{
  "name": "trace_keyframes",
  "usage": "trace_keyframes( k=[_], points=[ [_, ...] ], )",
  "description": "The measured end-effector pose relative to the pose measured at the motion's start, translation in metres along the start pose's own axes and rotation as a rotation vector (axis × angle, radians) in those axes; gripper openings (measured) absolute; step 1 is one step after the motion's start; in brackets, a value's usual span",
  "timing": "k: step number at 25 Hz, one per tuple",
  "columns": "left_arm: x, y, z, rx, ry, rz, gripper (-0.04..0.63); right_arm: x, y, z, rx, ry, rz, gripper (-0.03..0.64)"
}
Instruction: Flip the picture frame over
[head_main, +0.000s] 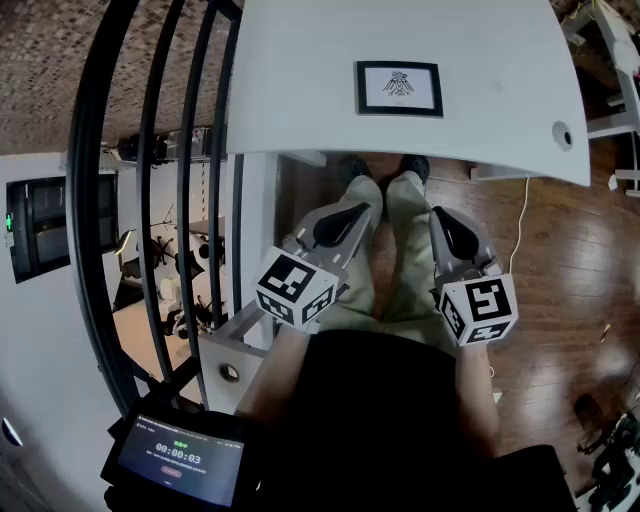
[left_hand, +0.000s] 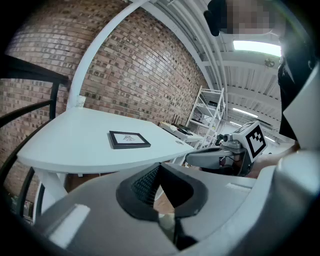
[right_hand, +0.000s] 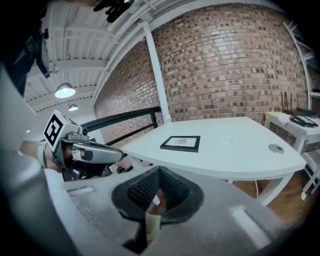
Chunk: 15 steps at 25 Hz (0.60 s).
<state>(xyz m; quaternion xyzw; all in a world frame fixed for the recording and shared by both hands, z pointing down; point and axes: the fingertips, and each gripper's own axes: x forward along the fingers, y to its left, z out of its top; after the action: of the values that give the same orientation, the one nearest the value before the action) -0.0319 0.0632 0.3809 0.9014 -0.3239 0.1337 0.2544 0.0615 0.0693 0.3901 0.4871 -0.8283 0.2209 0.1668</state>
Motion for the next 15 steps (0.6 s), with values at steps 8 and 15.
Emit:
trace_keyframes(
  k=[8,15],
  points=[
    [0.016,0.013,0.029,0.055,-0.034,0.023,0.015,0.013,-0.030,0.034,-0.050,-0.040,-0.035,-0.008],
    [0.059,0.061,0.029,0.065,-0.016,0.036,0.031,0.063,-0.059,0.038,-0.129,-0.037,-0.037,-0.008]
  ],
)
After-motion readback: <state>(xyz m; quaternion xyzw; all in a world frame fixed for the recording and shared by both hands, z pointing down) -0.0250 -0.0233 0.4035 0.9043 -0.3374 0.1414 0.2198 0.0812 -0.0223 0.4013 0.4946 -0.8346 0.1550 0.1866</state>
